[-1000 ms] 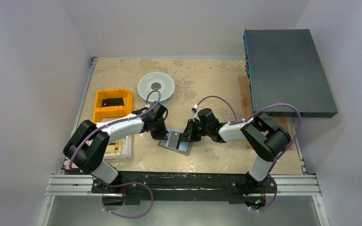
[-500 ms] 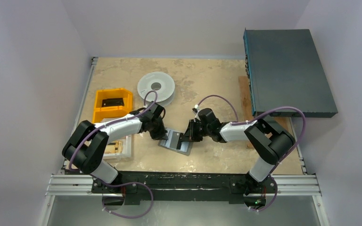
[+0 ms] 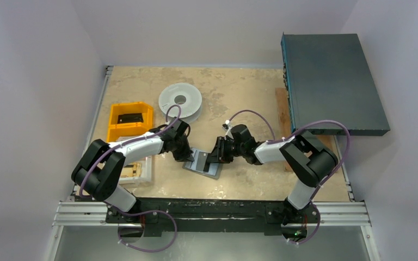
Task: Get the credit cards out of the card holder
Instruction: Remove the credit card from the card holder.
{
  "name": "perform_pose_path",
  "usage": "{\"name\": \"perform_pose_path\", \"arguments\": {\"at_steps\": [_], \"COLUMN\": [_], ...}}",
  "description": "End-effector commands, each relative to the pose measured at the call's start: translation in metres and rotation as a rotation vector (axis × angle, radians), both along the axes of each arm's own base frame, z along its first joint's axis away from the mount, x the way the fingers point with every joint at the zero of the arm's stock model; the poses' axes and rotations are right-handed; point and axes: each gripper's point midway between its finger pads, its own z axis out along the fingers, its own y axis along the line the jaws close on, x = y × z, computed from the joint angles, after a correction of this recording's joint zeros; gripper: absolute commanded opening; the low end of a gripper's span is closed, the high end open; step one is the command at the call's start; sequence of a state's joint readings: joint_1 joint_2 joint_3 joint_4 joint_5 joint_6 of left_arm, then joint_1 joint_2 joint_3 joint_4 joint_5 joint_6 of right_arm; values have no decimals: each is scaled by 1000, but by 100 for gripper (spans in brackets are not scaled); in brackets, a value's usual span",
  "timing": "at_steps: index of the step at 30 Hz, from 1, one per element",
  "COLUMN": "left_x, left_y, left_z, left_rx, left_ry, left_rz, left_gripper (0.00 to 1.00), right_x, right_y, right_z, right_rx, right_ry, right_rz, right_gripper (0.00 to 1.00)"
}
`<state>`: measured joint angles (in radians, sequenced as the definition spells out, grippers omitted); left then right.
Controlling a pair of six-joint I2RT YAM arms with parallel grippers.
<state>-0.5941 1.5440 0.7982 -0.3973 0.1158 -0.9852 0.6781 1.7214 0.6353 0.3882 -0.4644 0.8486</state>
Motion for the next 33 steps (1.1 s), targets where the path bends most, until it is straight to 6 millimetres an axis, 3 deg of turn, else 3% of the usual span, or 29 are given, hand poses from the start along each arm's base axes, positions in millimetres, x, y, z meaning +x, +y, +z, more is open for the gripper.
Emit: {"name": "perform_pose_path", "arguments": {"at_steps": [1, 10, 21, 27, 33], "left_x": [-24, -24, -22, -17, -2], "left_y": [28, 27, 25, 17, 3], "left_z": [-35, -36, -35, -27, -6], "left_rx": [129, 124, 119, 83, 36], "left_ry": [92, 99, 99, 71, 9], "left_rz": [9, 24, 20, -16, -74], "left_gripper": [0, 0, 0, 0, 0], "right_x": [-9, -16, -22, -21, -10], "right_y": [-18, -33, -67, -70, -61], "right_z": [-40, -49, -41, -28, -1], "right_rx": [-120, -176, -251, -252, -219], "right_ry": [69, 84, 67, 43, -2], "right_rz": [-33, -52, -94, -98, -95], "right_gripper": [28, 0, 0, 0, 0]}}
